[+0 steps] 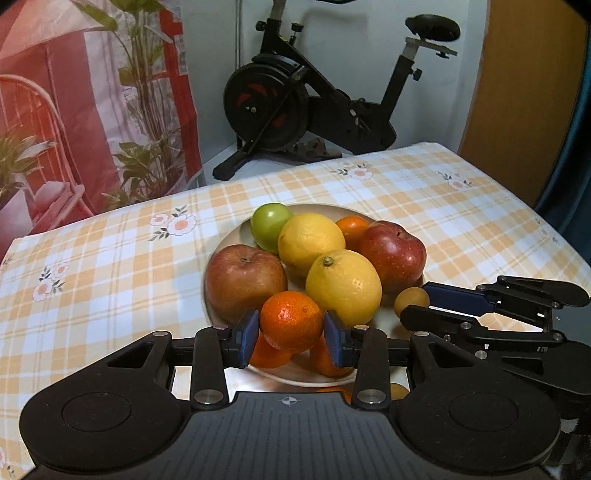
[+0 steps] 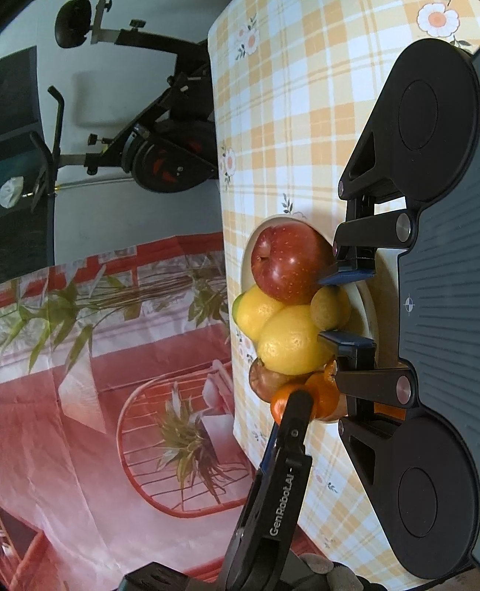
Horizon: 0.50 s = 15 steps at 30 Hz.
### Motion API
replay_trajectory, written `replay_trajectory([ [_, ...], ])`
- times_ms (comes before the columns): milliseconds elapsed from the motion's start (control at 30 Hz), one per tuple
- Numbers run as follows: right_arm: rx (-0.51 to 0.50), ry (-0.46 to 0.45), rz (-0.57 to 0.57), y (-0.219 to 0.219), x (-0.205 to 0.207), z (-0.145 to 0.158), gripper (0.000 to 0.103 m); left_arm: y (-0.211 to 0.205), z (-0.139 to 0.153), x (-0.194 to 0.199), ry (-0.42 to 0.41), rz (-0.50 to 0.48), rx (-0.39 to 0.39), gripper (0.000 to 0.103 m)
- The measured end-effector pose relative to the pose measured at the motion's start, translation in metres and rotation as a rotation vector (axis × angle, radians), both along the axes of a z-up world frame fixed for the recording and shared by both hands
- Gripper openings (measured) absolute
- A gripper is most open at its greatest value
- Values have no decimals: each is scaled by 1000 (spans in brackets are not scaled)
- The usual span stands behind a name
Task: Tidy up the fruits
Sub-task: 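Close the left gripper around the tangerine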
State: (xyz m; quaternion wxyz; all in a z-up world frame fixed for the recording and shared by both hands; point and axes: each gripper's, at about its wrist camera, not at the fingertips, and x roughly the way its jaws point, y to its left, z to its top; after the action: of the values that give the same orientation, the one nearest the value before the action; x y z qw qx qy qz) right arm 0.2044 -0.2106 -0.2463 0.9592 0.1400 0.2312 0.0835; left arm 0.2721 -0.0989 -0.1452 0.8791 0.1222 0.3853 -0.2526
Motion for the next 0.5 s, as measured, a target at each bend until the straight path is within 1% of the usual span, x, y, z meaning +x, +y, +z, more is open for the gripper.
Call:
replay_trajectory([
  [167,0,9,9,1,1,-2,25,-7,-3,1,-5,-4,20,41],
  [333,2,14,13,1,1,-3,25,-7,-3,2,-1,-2,20,41],
  [500,4,10,12,1,0,-5,28,-8,-1,2,8,8,16,42],
])
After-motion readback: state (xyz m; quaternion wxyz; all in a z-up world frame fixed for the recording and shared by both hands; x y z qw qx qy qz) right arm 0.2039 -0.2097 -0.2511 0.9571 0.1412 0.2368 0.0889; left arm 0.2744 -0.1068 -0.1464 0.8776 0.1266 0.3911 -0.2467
